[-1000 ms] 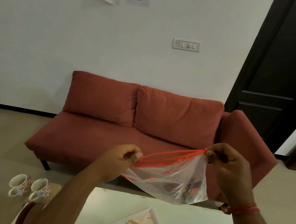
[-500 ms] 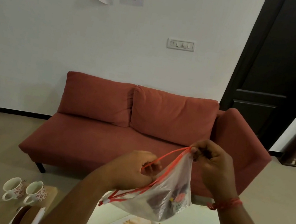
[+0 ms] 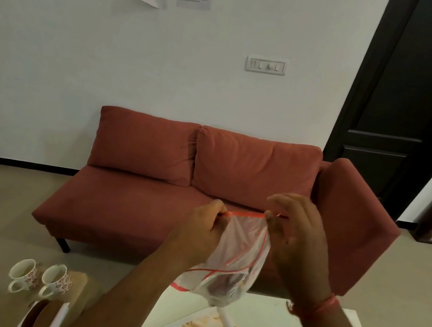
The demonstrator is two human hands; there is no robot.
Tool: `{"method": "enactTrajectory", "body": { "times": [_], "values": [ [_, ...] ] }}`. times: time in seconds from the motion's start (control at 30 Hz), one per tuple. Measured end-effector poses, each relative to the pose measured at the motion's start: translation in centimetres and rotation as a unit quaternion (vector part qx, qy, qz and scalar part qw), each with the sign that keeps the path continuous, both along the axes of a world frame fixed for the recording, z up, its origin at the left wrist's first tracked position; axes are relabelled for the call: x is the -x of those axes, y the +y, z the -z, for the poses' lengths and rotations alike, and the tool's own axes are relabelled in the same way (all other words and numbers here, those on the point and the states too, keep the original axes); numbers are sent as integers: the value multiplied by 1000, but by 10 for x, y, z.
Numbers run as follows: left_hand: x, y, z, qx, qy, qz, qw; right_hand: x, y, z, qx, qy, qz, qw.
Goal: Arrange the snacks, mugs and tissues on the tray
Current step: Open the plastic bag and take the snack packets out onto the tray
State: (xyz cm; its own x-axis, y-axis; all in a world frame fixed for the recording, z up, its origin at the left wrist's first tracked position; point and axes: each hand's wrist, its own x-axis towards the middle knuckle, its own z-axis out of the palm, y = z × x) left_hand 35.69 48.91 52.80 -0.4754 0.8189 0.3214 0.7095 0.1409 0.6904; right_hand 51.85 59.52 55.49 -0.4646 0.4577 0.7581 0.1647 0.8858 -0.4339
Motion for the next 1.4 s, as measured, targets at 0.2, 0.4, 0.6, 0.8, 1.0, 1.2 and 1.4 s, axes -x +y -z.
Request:
{"method": "enactTrajectory", "body": {
  "times": [0.2, 0.4, 0.6, 0.8, 1.0, 1.2, 1.4],
  "values": [
    [3, 10, 0, -40, -126, -14, 991, 18, -40, 23, -51, -290, -111, 949],
    [7, 4, 6, -73, -129, -72, 986, 8, -31, 53, -2, -554, -61, 830],
    [-15, 13, 21, -54, -85, -26, 995, 49, -23, 54, 90, -519, -111, 843],
    [-31, 16, 13, -94, -19, 39, 995, 68, -12, 92, -4, -737, -27, 675],
    [-40, 16, 13, -93, 2, 74, 993, 60, -6, 126, -109, -713, 18, 692],
    [-36, 15, 13, -7, -67, 90, 994, 64, -1, 123, -31, -567, 19, 823],
    [4, -5, 14, -100, -376, 227, 893, 56, 12, 94, 477, -484, -57, 732]
  ]
}}
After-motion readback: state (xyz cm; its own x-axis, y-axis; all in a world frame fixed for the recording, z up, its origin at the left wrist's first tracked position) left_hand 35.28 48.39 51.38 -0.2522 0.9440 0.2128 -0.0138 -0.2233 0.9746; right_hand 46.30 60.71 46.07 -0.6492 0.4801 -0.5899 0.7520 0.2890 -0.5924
